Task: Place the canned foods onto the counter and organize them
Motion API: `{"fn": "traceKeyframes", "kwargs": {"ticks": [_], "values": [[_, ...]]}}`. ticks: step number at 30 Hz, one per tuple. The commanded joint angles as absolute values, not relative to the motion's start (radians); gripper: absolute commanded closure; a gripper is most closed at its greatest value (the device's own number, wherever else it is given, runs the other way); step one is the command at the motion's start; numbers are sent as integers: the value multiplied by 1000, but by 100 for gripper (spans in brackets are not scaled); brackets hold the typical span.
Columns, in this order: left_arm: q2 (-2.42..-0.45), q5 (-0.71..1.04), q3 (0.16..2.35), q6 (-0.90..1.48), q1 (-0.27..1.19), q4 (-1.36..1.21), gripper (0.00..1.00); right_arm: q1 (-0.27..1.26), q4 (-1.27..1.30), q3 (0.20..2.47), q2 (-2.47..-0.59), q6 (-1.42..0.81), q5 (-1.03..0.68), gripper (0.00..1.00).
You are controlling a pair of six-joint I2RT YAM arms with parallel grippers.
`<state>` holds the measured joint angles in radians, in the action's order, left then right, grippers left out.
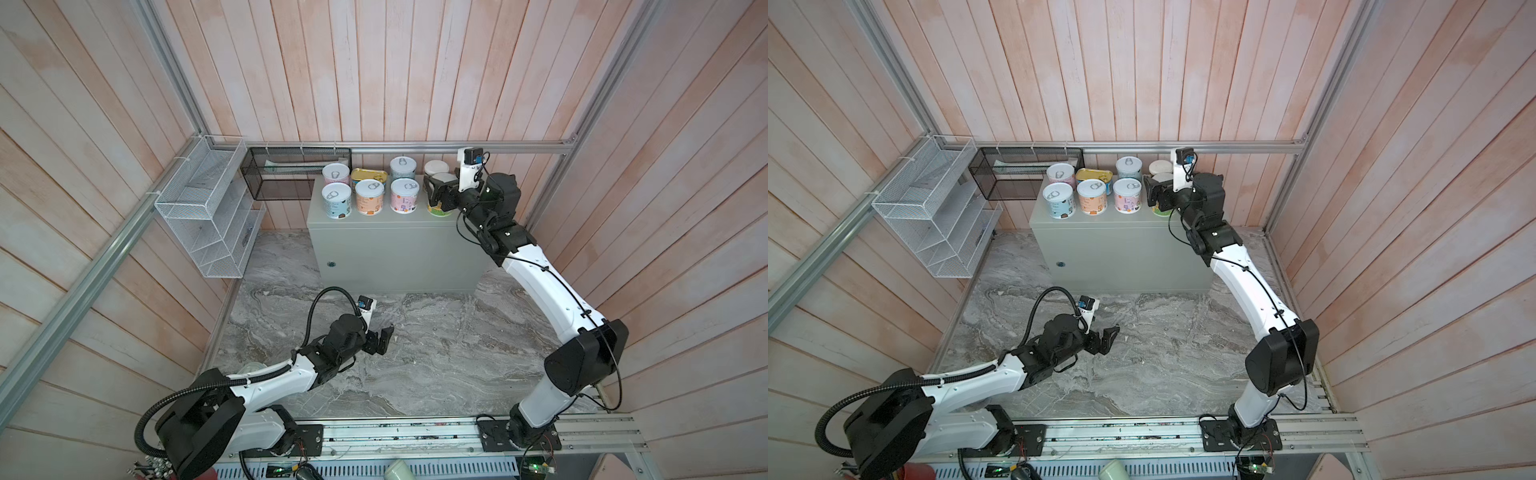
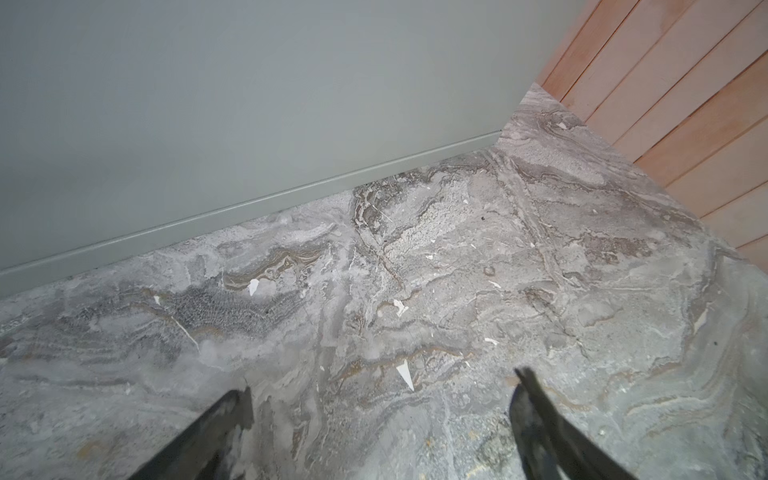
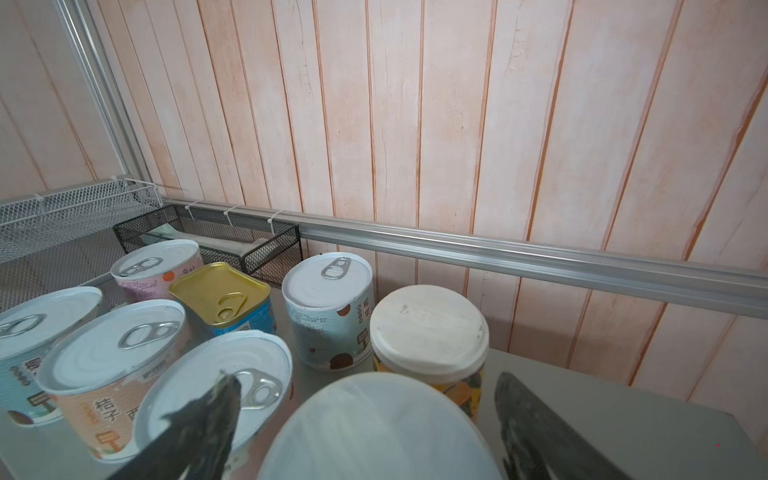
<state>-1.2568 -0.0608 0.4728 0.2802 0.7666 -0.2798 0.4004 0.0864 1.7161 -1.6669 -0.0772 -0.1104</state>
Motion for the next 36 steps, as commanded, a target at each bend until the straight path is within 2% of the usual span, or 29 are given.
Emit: {"fn": "traceKeyframes", "kwargs": {"ticks": [1,9,15,19,22,27,29,31,33,36], "values": [[-1272,-78,477,269,763,-292,0,397,154,1650,-1577,-68,-110,4],[-1274,-86,476,274,763,-293,0,397,144,1513,-1387,-57,-11,3],[-1270,-140,472,274,764,-288,0,397,279,1179,-1098,-91,58,2],[-1231,-190,467,296,759,-289,0,396,326,932,-928,-95,164,2],[-1199,-153,508,333,718,-266,0,395,346,764,-830,-80,251,2],[-1089,-295,526,286,695,-193,0,392,402,551,-717,-50,420,2],[-1041,-372,510,308,660,-189,0,391,517,427,-673,-19,540,2],[-1012,-358,493,335,606,-206,0,384,660,314,-647,-2,638,2],[-1000,-355,489,334,562,-212,0,359,735,233,-646,3,662,2],[-1017,-445,480,291,520,-239,0,284,758,160,-689,-44,666,2]]}}
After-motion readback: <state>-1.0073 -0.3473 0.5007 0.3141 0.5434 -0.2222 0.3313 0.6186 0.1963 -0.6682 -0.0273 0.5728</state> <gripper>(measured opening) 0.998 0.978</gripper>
